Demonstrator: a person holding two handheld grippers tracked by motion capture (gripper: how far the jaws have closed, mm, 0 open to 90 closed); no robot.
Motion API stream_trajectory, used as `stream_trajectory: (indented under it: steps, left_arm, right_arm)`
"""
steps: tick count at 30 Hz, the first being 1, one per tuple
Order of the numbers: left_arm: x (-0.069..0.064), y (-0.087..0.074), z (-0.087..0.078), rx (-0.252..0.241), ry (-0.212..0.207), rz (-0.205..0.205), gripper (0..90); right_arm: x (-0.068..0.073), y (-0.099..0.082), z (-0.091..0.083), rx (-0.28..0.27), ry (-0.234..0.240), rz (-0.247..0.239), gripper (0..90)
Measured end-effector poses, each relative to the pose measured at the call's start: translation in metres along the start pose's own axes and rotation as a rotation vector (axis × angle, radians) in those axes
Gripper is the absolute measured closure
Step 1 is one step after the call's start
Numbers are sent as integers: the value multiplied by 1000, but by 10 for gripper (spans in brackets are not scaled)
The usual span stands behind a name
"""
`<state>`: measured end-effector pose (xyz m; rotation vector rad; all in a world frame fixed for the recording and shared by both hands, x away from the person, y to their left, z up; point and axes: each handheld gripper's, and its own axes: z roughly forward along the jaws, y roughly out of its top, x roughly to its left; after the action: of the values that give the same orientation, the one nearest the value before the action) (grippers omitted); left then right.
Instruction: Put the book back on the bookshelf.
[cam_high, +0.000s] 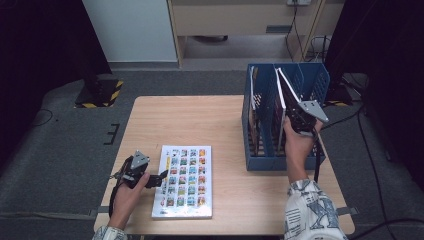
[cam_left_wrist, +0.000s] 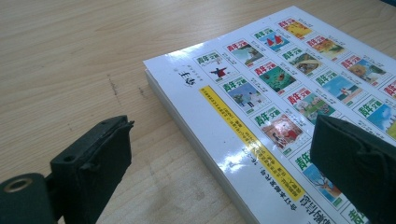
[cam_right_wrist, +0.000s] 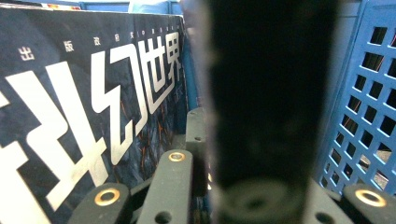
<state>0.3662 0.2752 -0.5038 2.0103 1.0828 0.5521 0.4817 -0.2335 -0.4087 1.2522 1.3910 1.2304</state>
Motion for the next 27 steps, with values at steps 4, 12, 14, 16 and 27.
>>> stream_trajectory:
  steps: [4, 12, 14, 16, 27]
  left_arm:
    - [0, 0, 0, -1, 1, -1, 48]
    - [0, 0, 0, 1, 1, 0, 48]
    - [0, 0, 0, 2, 2, 2, 48]
    - [0, 0, 0, 1, 2, 2, 48]
    - [0, 0, 0, 2, 3, 2, 48]
  right_arm:
    - [-1, 1, -3, -4, 0, 3, 780]
    - [-3, -3, -7, 2, -2, 0, 733]
    - [-4, -3, -8, 4, 0, 3, 719]
    - [-4, -3, -9, 1, -2, 7, 715]
    - [-3, -1, -14, 12, 10, -9, 664]
